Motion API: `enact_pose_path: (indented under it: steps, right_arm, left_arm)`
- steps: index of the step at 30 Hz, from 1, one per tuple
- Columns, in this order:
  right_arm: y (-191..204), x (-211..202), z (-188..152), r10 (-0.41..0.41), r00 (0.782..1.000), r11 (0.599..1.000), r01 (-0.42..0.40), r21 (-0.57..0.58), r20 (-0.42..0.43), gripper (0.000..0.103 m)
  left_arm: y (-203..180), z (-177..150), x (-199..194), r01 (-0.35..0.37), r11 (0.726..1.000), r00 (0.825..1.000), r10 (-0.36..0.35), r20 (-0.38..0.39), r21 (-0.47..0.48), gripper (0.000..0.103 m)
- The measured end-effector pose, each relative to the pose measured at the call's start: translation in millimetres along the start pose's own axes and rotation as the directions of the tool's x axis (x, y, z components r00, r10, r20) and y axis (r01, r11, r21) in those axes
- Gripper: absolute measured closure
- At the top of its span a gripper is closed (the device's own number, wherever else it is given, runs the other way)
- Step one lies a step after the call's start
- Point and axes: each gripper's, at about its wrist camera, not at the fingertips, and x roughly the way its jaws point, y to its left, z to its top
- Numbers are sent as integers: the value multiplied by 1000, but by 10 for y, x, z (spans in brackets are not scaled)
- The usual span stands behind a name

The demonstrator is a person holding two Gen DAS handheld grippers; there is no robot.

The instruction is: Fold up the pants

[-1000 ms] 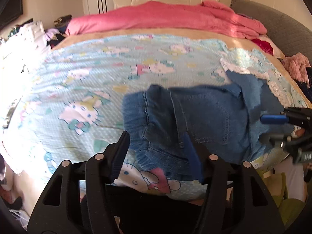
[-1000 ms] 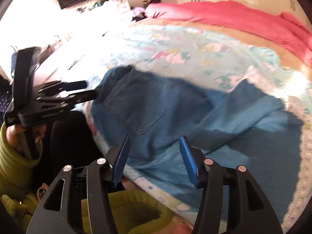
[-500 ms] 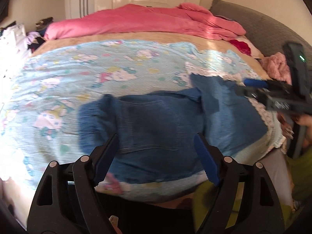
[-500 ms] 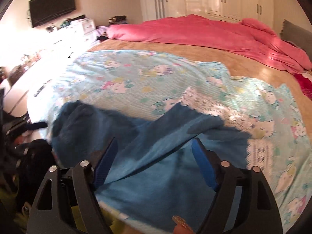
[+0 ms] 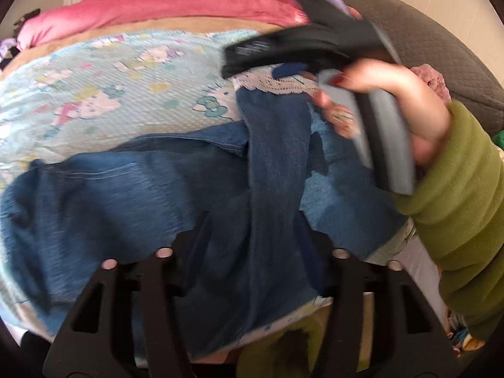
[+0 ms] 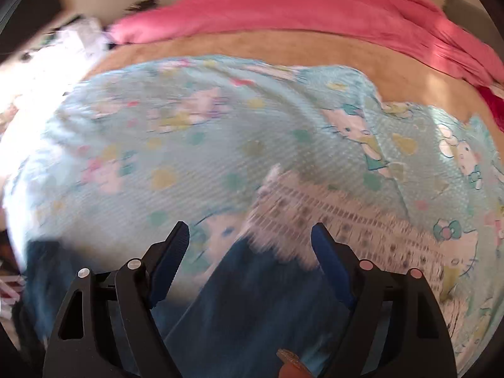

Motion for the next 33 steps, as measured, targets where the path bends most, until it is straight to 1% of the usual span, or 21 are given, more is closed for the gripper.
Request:
enact_pose_path:
  steps: [2,4,5,6,7,9,11,13,15,17,18,19,20,21,22,24,25,27,29,31,33]
  right_arm:
    - [3,163,104,-37,999,999,37,-3,-13,24]
    - [-8,312,157,-77,996,997,77,-3,-34,24]
    - [-29,381,163,-94,995,996,94,-1,-44,29]
    - [-52,409,159,-106,994,994,106,1,-38,45]
    - [-81,399,148,-123,992,992,123,-5,-22,55]
    - [-157,309,126,-108,994,994,108,-2,8,81]
    - [-272,126,78,-75,996,997,73,25,47,91]
    - [-385,-93,3,-61,994,998,58,41,93,93]
    - [-579,-387,-119,-24,990,996,11,89,137,93]
    - [-756,-666,-261,5,984,991,-29,133,178,93]
    - [-856,-837,-366,7,979,988,-39,152,202,93]
    - [-907,-954,-445,4,976,986,-41,163,218,93]
    - [-1010,-1123,-569,-2,971,983,-43,179,241,93]
    - [-1103,-1270,-691,-9,967,980,-43,196,255,93]
    - [-1164,-1358,-766,-7,966,977,-49,208,259,93]
    - [-1317,-1528,-1016,13,967,967,-76,242,254,93]
    - [-1379,-1613,-1208,13,970,964,-77,255,242,93]
    - [-1444,-1719,-1500,9,974,960,-72,272,226,93]
    - [-1460,-1734,-1818,6,982,953,-63,295,191,93]
    - [-1475,-1679,-2061,29,988,942,-78,326,154,93]
    - [-1519,-1654,-2259,37,988,925,-92,369,152,93]
  left_arm:
    - [-7,18,115,29,999,999,-29,-17,-16,63]
    - [-25,-7,200,28,1000,999,-29,-32,-13,73]
    - [-36,-28,220,24,1000,999,-24,-35,-5,74]
    - [-50,-51,229,18,1000,999,-17,-35,5,74]
    - [-65,-72,226,11,1000,999,-11,-32,18,74]
    - [-69,-70,215,11,1000,1000,-11,-27,27,74]
    - [-54,-71,193,20,999,1000,-19,-24,32,74]
    - [-46,-71,192,22,999,1000,-21,-21,34,73]
    - [-47,-86,159,14,999,1000,-13,-14,35,71]
    - [-60,-83,158,-23,999,1000,23,3,48,71]
    - [-65,-86,143,-36,998,999,35,11,51,71]
    - [-72,-89,119,-48,997,999,46,21,56,77]
    - [-81,-90,98,-59,996,998,57,30,63,85]
    - [-91,-104,80,-67,995,997,64,37,75,101]
    - [-112,-104,50,-72,993,997,68,47,96,102]
    - [-167,-115,13,-87,987,995,80,54,135,103]
    - [-216,-137,-30,-95,982,994,85,65,164,103]
    - [-252,-137,-51,-93,977,994,81,70,191,103]
    - [-314,-190,-70,-87,970,995,74,64,226,103]
    - [-345,-235,-24,-92,962,996,83,46,259,103]
    - [-371,-280,26,-81,960,997,78,22,268,103]
